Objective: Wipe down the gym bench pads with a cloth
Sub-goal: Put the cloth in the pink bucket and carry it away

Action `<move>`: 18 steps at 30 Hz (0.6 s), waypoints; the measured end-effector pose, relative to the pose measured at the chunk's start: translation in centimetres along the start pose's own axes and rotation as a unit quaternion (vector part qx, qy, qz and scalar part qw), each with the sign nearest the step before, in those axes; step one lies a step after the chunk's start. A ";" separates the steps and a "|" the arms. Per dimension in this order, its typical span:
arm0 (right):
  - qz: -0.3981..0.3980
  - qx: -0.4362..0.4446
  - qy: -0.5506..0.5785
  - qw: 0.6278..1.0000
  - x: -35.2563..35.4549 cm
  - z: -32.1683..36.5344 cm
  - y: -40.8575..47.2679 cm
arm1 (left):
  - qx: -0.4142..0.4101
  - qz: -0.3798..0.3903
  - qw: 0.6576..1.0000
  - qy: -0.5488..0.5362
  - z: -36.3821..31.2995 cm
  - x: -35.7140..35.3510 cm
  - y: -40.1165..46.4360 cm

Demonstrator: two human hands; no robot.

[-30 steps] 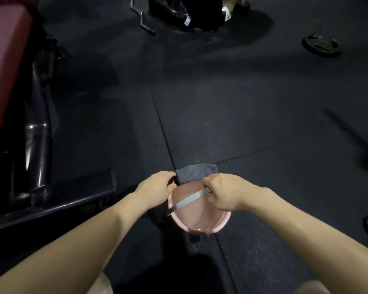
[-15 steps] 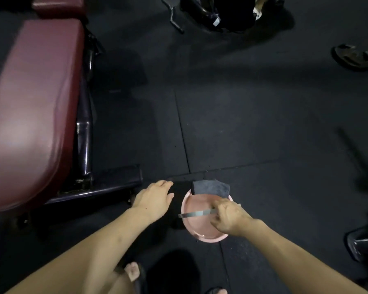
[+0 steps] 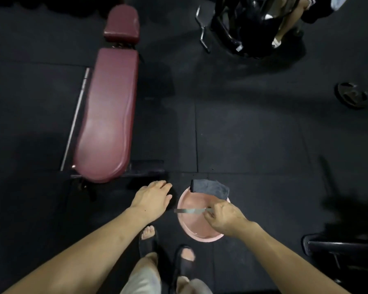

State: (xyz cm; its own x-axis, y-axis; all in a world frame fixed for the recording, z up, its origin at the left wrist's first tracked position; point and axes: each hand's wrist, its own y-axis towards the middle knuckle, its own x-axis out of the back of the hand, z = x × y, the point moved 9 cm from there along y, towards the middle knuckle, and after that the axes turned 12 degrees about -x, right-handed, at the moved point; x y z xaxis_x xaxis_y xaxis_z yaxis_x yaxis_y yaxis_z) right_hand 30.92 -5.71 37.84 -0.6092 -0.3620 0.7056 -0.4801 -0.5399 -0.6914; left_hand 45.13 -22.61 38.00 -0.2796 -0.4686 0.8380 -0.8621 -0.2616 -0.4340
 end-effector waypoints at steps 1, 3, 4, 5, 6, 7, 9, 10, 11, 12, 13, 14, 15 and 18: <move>0.000 0.006 -0.011 1.000 1.1 1.3 -1.6 | 0.007 -0.011 1.000 0.000 -0.1 1.6 -2.0; -0.004 0.023 -0.038 0.999 3.2 4.1 -4.4 | 0.034 -0.039 0.999 -0.002 0.2 4.3 -6.4; -0.005 0.033 -0.049 0.998 4.0 5.5 -5.7 | 0.056 -0.051 0.997 -0.012 0.5 5.3 -8.7; -0.007 0.049 -0.056 0.997 4.8 7.1 -7.0 | 0.081 -0.063 0.994 -0.025 0.8 6.1 -11.1; -0.008 0.064 -0.061 0.996 5.6 8.7 -8.1 | 0.104 -0.075 0.991 -0.036 1.2 6.8 -13.4; -0.006 0.079 -0.066 0.995 6.2 10.5 -9.3 | 0.125 -0.087 0.987 -0.047 1.6 7.3 -15.8; -0.002 0.109 -0.091 0.990 7.3 14.1 -11.4 | 0.172 -0.113 0.976 -0.072 2.5 7.9 -20.4; -0.001 0.123 -0.105 0.987 7.6 15.9 -12.4 | 0.198 -0.128 0.968 -0.082 3.1 8.0 -22.7; 0.000 0.138 -0.119 0.983 7.8 17.8 -13.5 | 0.225 -0.144 0.959 -0.092 3.7 8.1 -25.2; -0.001 0.152 -0.132 0.979 7.8 19.7 -14.3 | 0.251 -0.159 0.949 -0.101 4.3 8.1 -27.7; -0.002 0.166 -0.143 0.976 7.7 21.7 -15.1 | 0.275 -0.172 0.940 -0.110 5.0 8.0 -30.0; -0.002 0.176 -0.151 0.973 7.4 23.6 -15.9 | 0.295 -0.183 0.930 -0.119 5.6 7.9 -32.3; -0.001 0.187 -0.158 0.970 7.0 25.6 -16.6 | 0.316 -0.191 0.921 -0.128 6.4 7.7 -34.5; -0.002 0.219 -0.181 0.959 5.4 32.0 -18.6 | 0.370 -0.208 0.894 -0.145 8.7 6.6 -41.0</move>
State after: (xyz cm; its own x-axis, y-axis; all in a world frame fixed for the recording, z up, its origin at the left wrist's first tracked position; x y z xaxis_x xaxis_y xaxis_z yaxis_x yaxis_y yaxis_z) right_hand 56.75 -21.92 59.48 -0.3108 -0.5562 0.7707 -0.1230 -0.7805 -0.6129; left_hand 82.31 -22.38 58.46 0.2135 -0.3715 0.9035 -0.3202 -0.9004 -0.2946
